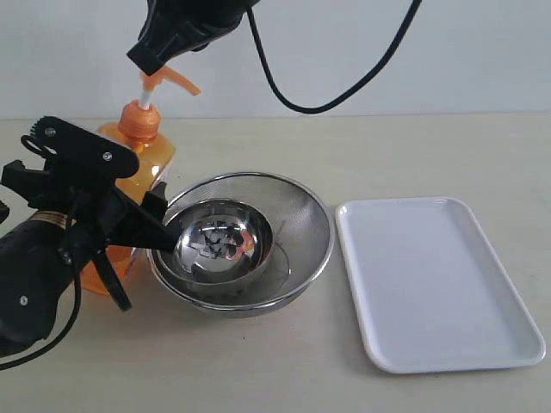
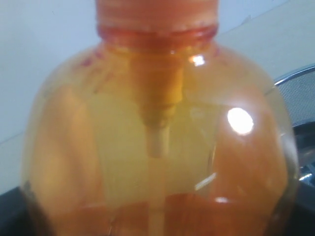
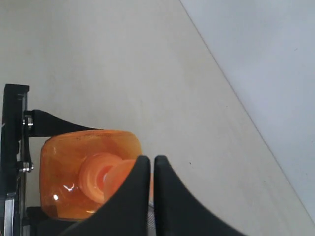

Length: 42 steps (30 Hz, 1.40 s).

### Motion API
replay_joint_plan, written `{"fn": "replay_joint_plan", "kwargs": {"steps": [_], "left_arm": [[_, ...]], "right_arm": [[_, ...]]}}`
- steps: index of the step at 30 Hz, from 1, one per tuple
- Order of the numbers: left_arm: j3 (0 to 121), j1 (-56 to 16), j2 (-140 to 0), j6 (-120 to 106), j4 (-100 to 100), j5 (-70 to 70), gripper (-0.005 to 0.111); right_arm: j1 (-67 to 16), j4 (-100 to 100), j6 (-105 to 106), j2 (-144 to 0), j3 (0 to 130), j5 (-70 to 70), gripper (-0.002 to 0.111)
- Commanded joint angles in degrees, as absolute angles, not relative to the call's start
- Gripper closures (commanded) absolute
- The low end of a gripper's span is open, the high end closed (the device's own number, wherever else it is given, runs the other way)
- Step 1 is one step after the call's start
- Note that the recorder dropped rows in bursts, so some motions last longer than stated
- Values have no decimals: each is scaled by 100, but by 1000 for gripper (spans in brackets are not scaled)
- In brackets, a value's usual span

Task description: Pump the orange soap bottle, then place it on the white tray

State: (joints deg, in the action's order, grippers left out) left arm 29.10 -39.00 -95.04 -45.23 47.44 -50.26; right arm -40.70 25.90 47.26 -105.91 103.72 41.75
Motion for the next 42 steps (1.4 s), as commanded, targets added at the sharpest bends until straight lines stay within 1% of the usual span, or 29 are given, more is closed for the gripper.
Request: {"fn": "replay_joint_plan", "kwargs": {"steps": [1, 42], "left_arm": [[2933, -3889, -9539, -4537, 4702, -5212, 102], [2933, -3889, -9539, -4428, 4534, -5227, 102]], "right_arm": [[-4047, 2581, 4728, -10574, 10411, 4223, 109], [-4058, 2643, 4656, -11063, 10398, 5433, 109]]}}
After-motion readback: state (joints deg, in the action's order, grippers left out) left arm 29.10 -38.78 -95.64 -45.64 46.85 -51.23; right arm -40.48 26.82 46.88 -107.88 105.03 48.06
